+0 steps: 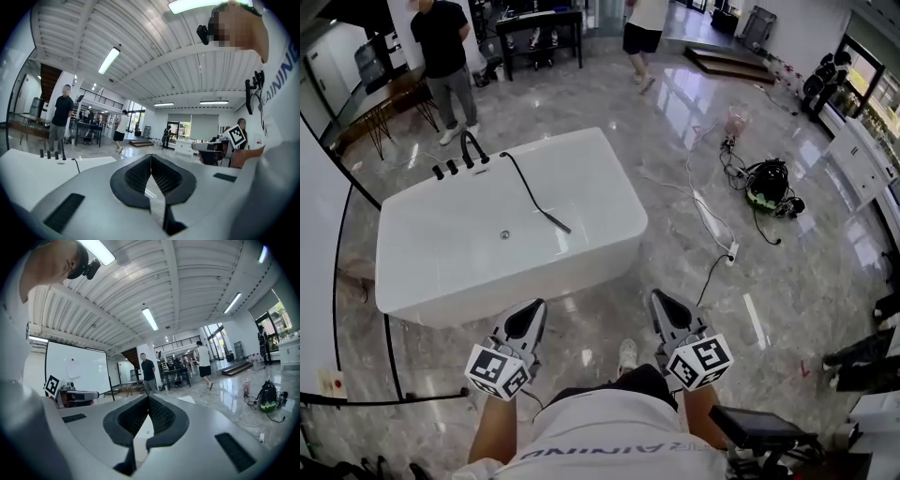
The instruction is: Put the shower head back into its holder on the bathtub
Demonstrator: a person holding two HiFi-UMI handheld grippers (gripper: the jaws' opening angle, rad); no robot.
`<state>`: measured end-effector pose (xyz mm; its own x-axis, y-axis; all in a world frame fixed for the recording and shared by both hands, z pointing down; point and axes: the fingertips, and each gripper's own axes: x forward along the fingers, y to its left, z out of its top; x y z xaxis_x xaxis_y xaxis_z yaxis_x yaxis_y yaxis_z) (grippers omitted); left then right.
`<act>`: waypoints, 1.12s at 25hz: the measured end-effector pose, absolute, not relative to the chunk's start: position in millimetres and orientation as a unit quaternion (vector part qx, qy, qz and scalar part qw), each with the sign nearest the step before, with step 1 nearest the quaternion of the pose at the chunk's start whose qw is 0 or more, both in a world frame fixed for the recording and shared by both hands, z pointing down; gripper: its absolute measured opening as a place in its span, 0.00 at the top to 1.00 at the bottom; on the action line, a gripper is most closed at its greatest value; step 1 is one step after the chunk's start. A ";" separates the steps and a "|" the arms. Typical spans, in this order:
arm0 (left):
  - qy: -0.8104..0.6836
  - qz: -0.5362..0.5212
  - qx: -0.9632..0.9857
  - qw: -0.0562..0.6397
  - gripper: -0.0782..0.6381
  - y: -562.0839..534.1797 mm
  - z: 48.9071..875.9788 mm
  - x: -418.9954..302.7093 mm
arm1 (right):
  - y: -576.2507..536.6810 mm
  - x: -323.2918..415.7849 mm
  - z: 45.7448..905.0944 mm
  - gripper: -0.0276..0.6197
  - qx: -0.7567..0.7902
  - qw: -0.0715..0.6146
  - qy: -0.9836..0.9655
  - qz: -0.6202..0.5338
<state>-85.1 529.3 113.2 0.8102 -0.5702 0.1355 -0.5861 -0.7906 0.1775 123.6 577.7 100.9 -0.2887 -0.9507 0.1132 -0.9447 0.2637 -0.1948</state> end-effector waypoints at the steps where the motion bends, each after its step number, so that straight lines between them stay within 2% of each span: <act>1: -0.311 0.035 0.944 0.102 0.87 518.9 108.9 -75.8 | 564.4 133.0 98.6 0.94 -0.591 0.015 0.799 -0.111; 13: -0.400 0.041 0.913 0.071 0.87 430.1 83.2 20.9 | 427.8 236.7 87.2 0.94 -0.518 0.036 0.848 -0.106; 20: -0.426 0.062 0.900 0.071 0.87 407.5 81.3 40.3 | 392.2 253.2 100.6 0.94 -0.491 0.051 0.860 -0.130; 28: -0.418 0.056 0.902 0.088 0.87 373.6 97.0 48.0 | 368.0 259.0 115.0 0.94 -0.497 0.034 0.856 -0.139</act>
<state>48.0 373.6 97.0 0.6445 -0.7443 0.1750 -0.7641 -0.6352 0.1126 259.0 368.0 115.0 -0.5032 -0.8604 0.0806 -0.8416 0.4668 -0.2715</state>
